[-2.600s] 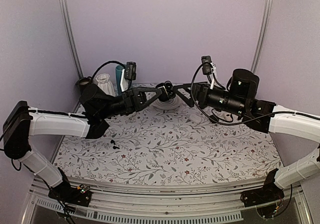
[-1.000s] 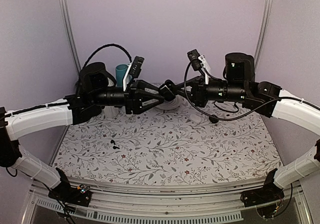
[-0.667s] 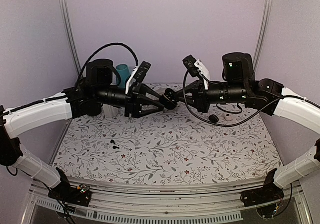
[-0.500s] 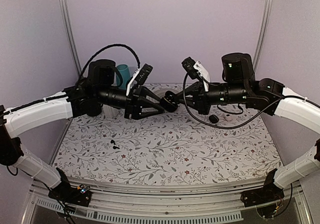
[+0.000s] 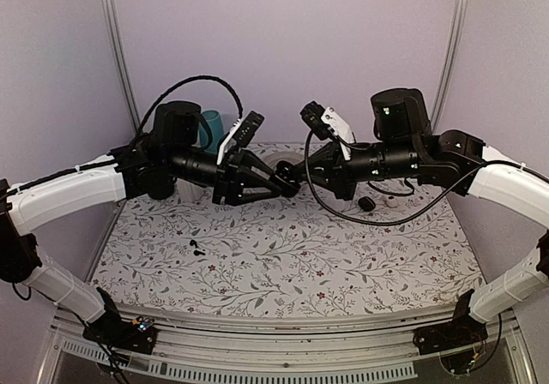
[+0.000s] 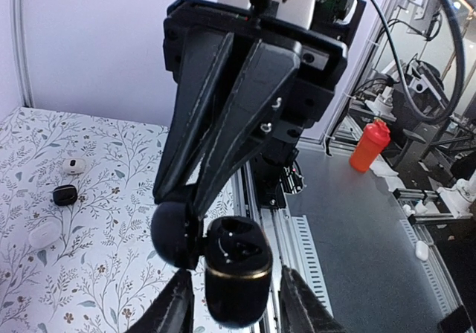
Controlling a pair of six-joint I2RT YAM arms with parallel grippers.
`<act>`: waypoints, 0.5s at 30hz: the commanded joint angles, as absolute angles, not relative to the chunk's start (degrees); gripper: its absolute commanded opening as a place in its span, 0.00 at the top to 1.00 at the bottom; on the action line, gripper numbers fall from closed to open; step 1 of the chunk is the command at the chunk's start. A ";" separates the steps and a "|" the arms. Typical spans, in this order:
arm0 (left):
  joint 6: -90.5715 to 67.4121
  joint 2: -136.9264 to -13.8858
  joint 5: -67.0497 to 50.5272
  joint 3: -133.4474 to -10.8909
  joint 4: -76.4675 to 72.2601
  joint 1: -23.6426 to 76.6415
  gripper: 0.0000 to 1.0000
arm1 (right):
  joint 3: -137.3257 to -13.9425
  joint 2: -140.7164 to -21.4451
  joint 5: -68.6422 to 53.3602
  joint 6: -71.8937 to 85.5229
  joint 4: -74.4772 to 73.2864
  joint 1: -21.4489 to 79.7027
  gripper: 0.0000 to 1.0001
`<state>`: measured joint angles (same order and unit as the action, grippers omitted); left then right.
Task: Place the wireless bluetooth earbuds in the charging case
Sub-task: Move the earbuds to the center of the board.
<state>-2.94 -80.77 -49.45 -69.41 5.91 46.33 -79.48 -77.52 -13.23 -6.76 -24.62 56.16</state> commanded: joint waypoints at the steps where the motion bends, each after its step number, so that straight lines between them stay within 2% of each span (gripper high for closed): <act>1: -2.28 -81.38 -50.97 -70.85 6.06 46.17 0.61 | -81.66 -78.43 -11.46 -7.89 -25.75 56.91 0.97; 8: -1.91 -81.54 -51.24 -70.93 6.52 46.25 0.66 | -82.08 -78.64 -10.84 -7.92 -25.91 57.03 0.97; 15: -1.26 -81.65 -50.80 -70.97 7.37 46.31 0.65 | -82.43 -78.81 -10.90 -7.66 -26.01 57.05 0.97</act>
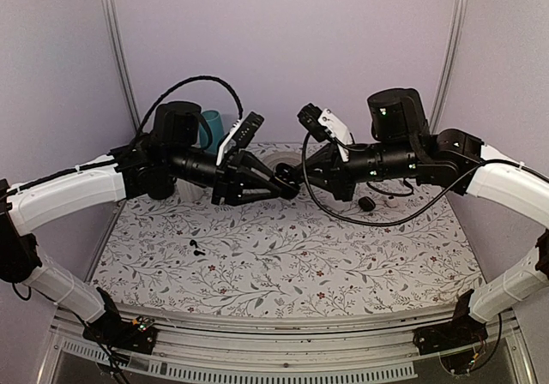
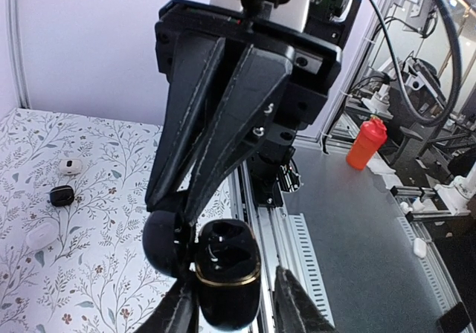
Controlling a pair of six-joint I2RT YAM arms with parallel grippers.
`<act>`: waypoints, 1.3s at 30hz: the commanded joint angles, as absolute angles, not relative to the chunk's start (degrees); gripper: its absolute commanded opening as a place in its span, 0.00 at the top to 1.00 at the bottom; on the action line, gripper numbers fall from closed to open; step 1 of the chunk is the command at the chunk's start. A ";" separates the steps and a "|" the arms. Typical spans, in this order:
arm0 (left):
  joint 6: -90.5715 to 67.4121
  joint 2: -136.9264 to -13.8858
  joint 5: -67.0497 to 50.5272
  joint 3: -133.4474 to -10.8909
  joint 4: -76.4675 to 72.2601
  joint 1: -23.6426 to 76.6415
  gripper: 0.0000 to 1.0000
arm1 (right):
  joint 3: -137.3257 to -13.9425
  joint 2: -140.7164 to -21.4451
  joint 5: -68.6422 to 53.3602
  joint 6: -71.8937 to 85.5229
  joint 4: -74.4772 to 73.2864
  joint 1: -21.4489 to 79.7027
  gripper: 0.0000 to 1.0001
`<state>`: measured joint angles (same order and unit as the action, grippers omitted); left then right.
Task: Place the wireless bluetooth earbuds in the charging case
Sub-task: Move the earbuds to the center of the board.
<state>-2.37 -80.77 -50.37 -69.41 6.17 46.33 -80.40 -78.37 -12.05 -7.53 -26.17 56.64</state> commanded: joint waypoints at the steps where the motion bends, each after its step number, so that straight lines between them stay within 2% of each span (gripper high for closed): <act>1: -1.29 -81.64 -50.80 -70.93 7.37 46.29 0.65 | -82.44 -78.90 -10.85 -7.65 -25.99 57.05 0.96; 12: -1.18 -81.77 -50.19 -70.76 7.33 46.35 0.78 | -82.51 -79.27 -11.23 -7.30 -25.66 57.20 0.97; 15: -1.23 -81.83 -49.96 -70.69 7.39 46.39 0.65 | -82.53 -79.17 -10.97 -7.38 -25.58 57.15 0.97; 16: -1.27 -81.79 -49.86 -70.68 7.38 46.38 0.63 | -82.62 -79.19 -11.02 -7.38 -25.59 57.25 0.97; 20: -1.20 -81.82 -49.32 -70.74 7.17 46.35 0.65 | -82.75 -79.18 -10.87 -7.47 -25.59 57.38 0.97; 22: -1.35 -81.87 -49.46 -70.75 7.04 46.38 0.71 | -82.72 -79.18 -10.72 -7.47 -25.51 57.41 0.97; 26: -1.45 -81.90 -49.40 -70.62 6.64 46.36 0.76 | -82.79 -79.19 -10.63 -7.47 -25.44 57.47 0.96; 28: -1.60 -81.88 -49.47 -70.57 6.64 46.35 0.75 | -82.79 -79.36 -10.70 -7.47 -25.48 57.46 0.97; 30: -1.63 -81.84 -49.48 -70.55 6.52 46.33 0.67 | -82.79 -79.45 -10.64 -7.47 -25.50 57.42 0.97; 31: -1.63 -81.77 -49.48 -70.50 6.34 46.39 0.66 | -82.79 -79.42 -10.57 -7.47 -25.49 57.40 0.97; 39: -1.86 -81.89 -49.74 -70.10 5.38 46.39 0.82 | -82.79 -79.69 -10.57 -7.38 -25.30 57.50 0.97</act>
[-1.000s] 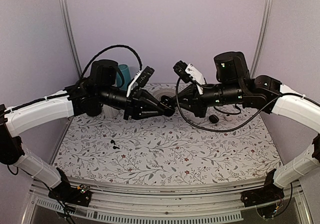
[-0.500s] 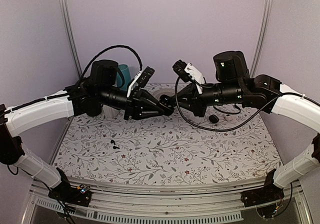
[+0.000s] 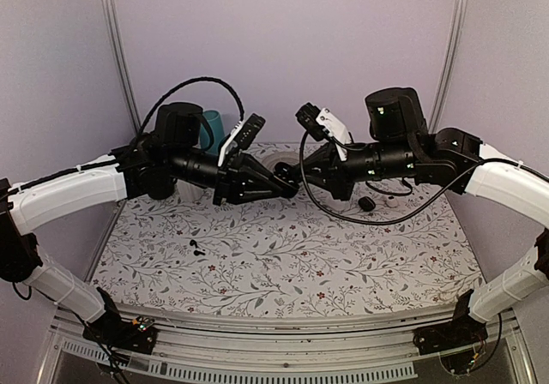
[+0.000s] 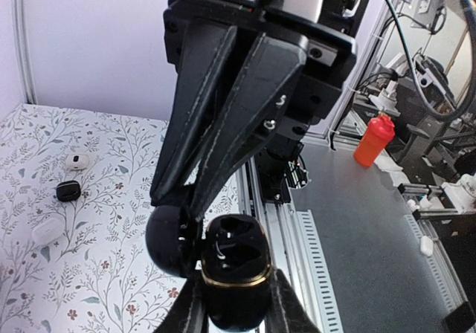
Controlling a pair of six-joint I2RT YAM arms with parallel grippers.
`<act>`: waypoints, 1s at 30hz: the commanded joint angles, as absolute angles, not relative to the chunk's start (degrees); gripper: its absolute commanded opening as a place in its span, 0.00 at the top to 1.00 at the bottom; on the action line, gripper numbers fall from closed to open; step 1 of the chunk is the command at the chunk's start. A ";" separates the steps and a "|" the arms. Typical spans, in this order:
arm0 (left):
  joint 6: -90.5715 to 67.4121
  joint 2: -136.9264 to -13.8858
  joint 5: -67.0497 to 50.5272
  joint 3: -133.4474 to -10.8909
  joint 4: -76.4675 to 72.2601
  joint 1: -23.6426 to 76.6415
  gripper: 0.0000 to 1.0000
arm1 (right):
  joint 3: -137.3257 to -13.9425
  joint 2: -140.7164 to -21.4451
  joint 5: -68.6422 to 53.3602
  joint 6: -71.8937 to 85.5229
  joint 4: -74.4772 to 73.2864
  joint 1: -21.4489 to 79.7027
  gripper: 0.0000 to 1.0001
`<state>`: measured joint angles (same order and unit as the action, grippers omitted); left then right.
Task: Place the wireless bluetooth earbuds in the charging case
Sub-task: Move the earbuds to the center of the board.
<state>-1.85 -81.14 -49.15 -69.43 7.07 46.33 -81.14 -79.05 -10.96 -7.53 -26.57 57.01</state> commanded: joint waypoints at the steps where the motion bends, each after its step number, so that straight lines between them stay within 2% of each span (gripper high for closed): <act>1: -1.92 -81.89 -49.78 -69.99 5.30 46.34 0.85 | -82.79 -79.64 -10.59 -7.35 -25.31 57.50 0.97; 7: -1.91 -81.68 -49.67 -69.46 4.78 46.33 1.00 | -82.72 -79.72 -10.43 -7.21 -24.93 57.51 0.96; 12: -1.94 -81.45 -49.39 -68.75 3.60 46.37 1.00 | -82.38 -79.69 -10.29 -6.83 -23.99 57.45 0.95; 15: -2.19 -80.94 -49.67 -67.65 1.89 46.34 1.00 | -81.82 -79.55 -10.35 -6.30 -23.21 57.41 0.87; 17: -2.27 -80.38 -49.94 -66.73 0.59 46.36 1.00 | -81.11 -79.18 -11.02 -6.01 -22.40 57.43 0.86; 19: -2.36 -79.76 -49.68 -65.82 -0.58 46.33 1.00 | -80.30 -78.61 -12.43 -5.48 -21.14 57.48 0.87; 22: -2.59 -79.57 -49.57 -65.46 -1.03 46.39 1.00 | -79.45 -78.11 -14.52 -4.48 -19.53 57.39 0.95; 27: -3.47 -79.63 -49.08 -64.92 -1.84 46.32 1.00 | -78.61 -77.56 -15.20 -3.54 -18.35 57.18 0.97; 28: -3.60 -79.56 -48.73 -64.88 -1.85 46.37 0.95 | -78.46 -77.29 -14.70 -3.44 -18.17 57.19 0.97; 30: -3.92 -79.39 -47.24 -64.46 -1.76 46.33 0.74 | -78.25 -76.74 -13.37 -3.36 -18.03 57.20 0.97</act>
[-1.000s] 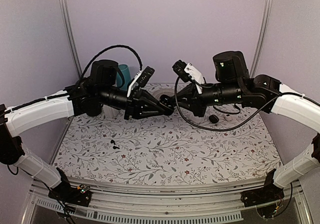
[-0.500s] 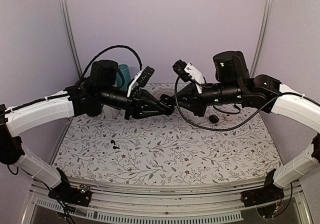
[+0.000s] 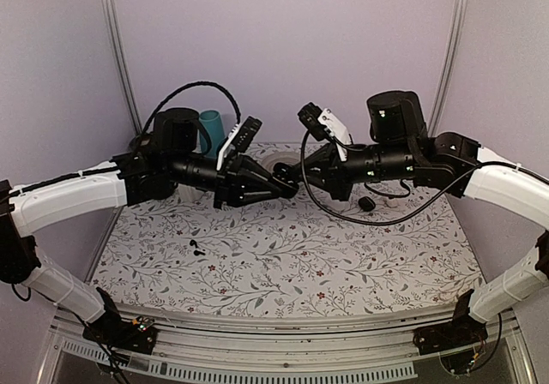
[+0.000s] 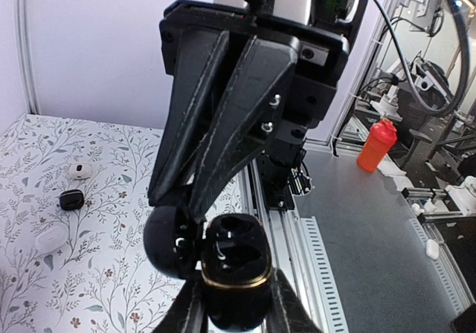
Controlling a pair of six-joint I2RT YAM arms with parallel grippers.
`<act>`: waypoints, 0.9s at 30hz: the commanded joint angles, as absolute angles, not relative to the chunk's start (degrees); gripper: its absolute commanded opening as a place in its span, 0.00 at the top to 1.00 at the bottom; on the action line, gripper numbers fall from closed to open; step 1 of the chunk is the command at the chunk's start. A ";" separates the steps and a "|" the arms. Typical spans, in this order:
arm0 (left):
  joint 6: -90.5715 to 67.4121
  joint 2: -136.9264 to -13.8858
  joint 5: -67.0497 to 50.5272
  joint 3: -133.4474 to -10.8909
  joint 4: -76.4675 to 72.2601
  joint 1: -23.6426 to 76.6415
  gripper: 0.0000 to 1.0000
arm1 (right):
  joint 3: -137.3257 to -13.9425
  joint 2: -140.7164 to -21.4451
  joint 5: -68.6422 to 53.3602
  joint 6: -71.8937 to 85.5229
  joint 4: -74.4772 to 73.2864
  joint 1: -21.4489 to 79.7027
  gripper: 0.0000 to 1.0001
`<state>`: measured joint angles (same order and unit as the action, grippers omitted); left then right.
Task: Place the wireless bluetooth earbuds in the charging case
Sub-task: Move the earbuds to the center of the board.
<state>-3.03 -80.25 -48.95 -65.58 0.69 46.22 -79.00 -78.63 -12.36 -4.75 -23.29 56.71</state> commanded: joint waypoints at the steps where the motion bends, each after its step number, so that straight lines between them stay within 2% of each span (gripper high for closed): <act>1: -4.16 -79.25 -46.25 -64.12 -1.80 46.39 0.69 | -78.11 -76.34 -12.53 -3.39 -18.03 57.17 0.97; 3: -5.02 -78.98 -43.72 -63.14 -2.11 46.26 0.57 | -77.77 -75.93 -10.23 -3.66 -18.14 57.13 0.97; 9: -11.15 -75.42 -33.82 -55.16 -7.33 45.71 0.41 | -76.21 -75.38 -1.94 -3.83 -18.63 57.10 0.97; 15: -21.24 -69.08 -13.37 -42.74 -12.38 45.16 0.40 | -74.52 -76.11 1.84 -3.56 -18.29 57.05 0.97; 21: -34.63 -64.68 7.60 -35.36 -3.75 44.08 0.43 | -74.14 -77.72 1.37 -3.58 -18.06 56.70 0.97; 24: -38.94 -63.97 12.02 -32.96 0.32 42.14 0.44 | -73.86 -78.30 0.72 -3.69 -17.52 56.67 0.97; 27: -40.73 -64.61 10.81 -30.41 -0.07 37.97 0.45 | -73.40 -78.80 0.08 -3.69 -16.82 56.57 0.97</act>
<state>-34.17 -64.53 4.64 -33.17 -2.96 42.13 -74.37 -77.89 0.32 -3.97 -19.33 56.84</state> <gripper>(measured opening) 0.562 0.066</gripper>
